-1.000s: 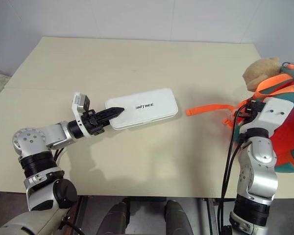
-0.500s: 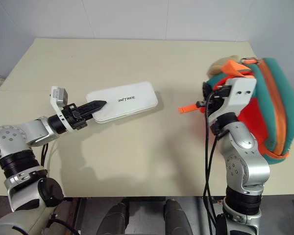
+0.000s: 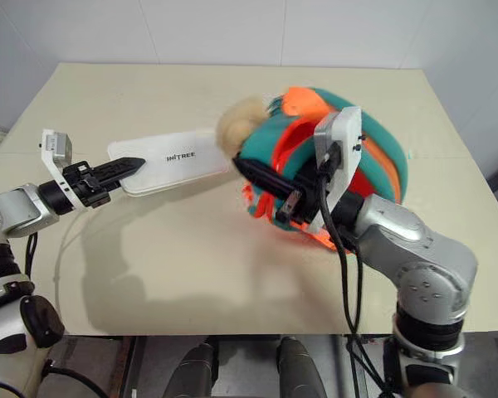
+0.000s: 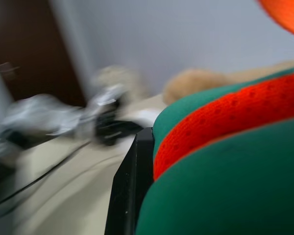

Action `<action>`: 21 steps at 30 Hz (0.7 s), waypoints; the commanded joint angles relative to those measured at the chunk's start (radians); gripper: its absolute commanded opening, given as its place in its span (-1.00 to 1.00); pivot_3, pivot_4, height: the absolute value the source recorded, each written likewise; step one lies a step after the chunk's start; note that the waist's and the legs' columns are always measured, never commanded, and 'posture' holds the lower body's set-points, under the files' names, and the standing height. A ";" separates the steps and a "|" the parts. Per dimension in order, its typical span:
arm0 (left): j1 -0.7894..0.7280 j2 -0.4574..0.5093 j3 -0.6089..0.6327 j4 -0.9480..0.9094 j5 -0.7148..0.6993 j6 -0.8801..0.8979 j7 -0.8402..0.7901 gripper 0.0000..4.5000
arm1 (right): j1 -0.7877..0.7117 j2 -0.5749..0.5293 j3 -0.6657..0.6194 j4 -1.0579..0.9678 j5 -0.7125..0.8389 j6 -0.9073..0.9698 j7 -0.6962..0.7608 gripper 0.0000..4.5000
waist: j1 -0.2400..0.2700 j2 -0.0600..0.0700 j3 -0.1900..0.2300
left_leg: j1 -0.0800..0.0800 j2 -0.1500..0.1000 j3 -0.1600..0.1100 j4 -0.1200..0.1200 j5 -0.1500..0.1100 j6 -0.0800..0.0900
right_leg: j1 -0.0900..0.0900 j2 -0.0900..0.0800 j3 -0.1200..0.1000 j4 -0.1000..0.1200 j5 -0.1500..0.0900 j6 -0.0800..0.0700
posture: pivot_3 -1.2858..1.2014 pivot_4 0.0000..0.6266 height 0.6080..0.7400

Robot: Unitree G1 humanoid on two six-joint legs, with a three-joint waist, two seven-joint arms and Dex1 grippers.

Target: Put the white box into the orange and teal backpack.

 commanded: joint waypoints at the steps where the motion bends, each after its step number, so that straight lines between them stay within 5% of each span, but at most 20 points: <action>1: -0.021 0.046 -0.026 0.000 -0.001 -0.034 -0.069 -0.42 | 0.020 -0.100 -0.037 -0.059 0.126 -0.005 0.091 -1.00 | 0.001 0.000 0.000 | 0.000 0.000 0.000 0.000 0.000 0.000 | 0.000 0.000 0.000 0.000 0.000 0.000 | 0.03 -0.52 1.00; 9: -0.015 0.161 -0.100 0.003 0.026 -0.065 -0.188 -0.42 | 0.152 -0.389 -0.054 -0.059 0.044 -0.043 0.482 -1.00 | 0.000 -0.001 0.000 | 0.000 0.000 0.000 0.001 -0.001 0.001 | 0.000 0.000 0.000 0.000 -0.002 0.000 | 0.03 -0.52 1.00; 21: 0.146 0.265 -0.070 -0.215 0.042 -0.346 -0.414 -0.42 | 0.271 -0.429 0.038 0.131 -0.331 -0.295 0.806 -1.00 | 0.005 -0.001 0.000 | -0.001 0.000 0.001 0.001 -0.002 0.000 | 0.000 0.000 0.000 -0.001 -0.003 0.000 | 0.03 -0.52 1.00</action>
